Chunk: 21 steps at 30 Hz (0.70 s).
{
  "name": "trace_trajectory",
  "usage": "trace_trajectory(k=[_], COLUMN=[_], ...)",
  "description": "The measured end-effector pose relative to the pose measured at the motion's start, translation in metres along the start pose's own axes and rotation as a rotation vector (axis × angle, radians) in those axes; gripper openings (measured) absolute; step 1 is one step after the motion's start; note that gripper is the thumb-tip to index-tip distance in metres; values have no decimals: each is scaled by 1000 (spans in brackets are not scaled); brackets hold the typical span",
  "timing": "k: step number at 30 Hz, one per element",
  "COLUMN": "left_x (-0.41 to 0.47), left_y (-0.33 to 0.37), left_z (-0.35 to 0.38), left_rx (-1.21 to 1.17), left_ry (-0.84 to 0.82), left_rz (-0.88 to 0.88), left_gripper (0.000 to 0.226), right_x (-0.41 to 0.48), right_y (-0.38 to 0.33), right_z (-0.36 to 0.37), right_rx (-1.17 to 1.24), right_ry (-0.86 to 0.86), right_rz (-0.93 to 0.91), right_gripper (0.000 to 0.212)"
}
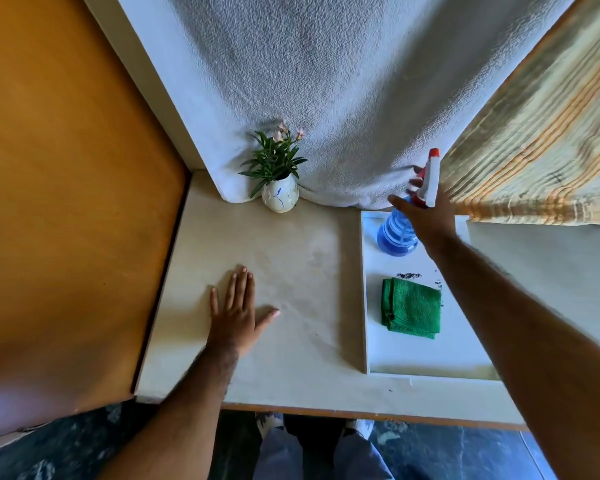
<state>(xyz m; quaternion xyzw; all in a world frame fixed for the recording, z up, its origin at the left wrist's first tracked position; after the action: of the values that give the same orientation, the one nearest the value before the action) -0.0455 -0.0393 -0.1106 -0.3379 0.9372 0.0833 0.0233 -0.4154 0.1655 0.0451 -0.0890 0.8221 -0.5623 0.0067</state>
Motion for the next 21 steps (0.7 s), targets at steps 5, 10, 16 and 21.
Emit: trace_trajectory(k=[5,10,16,21], left_x=[0,-2,-2,-3], left_y=[-1,-2,-1,6], left_z=[1,1,0,-10], left_rx=[3,11,-23,-32], left_ry=[23,38,35,73], left_rz=[10,15,12,29], left_gripper=[124,121,119,111], right_x=[-4,-12,-60,-114], right_y=[0,-37,-77,-36], right_z=[-1,-4,57,117], right_rx=[63,159,92,-106], right_ry=[81,92,-175,-368], right_rz=[30,-18,-49,122], right_gripper=[52,40,23,25])
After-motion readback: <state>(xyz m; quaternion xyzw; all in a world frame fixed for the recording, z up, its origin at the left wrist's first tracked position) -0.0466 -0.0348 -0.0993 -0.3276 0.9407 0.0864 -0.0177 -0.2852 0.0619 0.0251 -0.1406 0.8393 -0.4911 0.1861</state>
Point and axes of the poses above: each hand's wrist, its own x-axis towards the middle knuckle, its own z-axis out of the palm, y = z × x, the point moved 10 cm from there along x, towards the middle knuckle, and after that the axes turned 14 degrees about y, right-handed, at the moved point
